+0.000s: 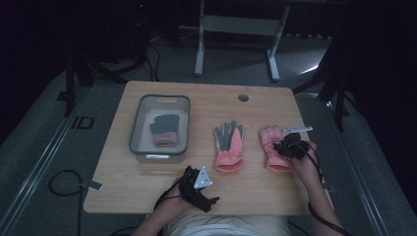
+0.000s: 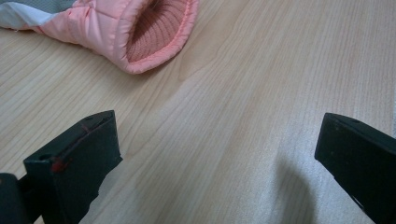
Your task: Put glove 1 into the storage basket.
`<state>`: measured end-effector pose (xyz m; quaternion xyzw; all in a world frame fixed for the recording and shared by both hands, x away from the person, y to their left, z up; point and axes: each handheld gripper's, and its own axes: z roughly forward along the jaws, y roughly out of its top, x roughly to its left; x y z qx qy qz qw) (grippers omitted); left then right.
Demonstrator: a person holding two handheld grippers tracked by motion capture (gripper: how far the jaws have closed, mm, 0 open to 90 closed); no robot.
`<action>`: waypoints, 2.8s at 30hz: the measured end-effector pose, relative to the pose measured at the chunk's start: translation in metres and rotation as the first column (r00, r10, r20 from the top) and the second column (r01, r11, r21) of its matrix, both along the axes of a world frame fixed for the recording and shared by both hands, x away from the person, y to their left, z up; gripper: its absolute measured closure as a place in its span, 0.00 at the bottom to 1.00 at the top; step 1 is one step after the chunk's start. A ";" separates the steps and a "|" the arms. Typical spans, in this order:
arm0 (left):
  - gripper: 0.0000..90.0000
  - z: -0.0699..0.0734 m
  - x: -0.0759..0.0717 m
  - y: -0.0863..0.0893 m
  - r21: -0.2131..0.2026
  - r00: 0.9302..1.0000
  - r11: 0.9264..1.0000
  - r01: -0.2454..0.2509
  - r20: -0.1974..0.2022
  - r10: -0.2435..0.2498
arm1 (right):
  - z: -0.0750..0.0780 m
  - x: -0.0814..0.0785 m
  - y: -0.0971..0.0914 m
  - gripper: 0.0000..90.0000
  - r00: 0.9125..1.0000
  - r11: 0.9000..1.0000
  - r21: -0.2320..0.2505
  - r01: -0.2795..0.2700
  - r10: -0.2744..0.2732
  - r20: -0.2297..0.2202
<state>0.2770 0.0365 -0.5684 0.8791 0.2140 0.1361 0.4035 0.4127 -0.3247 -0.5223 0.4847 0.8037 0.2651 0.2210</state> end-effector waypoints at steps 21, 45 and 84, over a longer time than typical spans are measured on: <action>0.00 0.000 0.001 -0.001 0.002 1.000 1.000 -0.004 0.002 0.004 | 0.056 -0.012 0.027 0.95 0.980 0.987 0.062 0.147 -0.154 0.124; 0.00 0.001 -0.002 0.000 -0.008 1.000 1.000 -0.009 0.016 0.009 | 0.100 -0.028 0.162 0.96 0.983 0.995 0.100 0.020 -0.038 0.178; 0.00 0.001 0.000 0.003 -0.013 1.000 1.000 -0.002 -0.002 0.002 | 0.039 -0.027 0.180 0.69 0.998 0.996 0.083 -0.036 0.032 0.050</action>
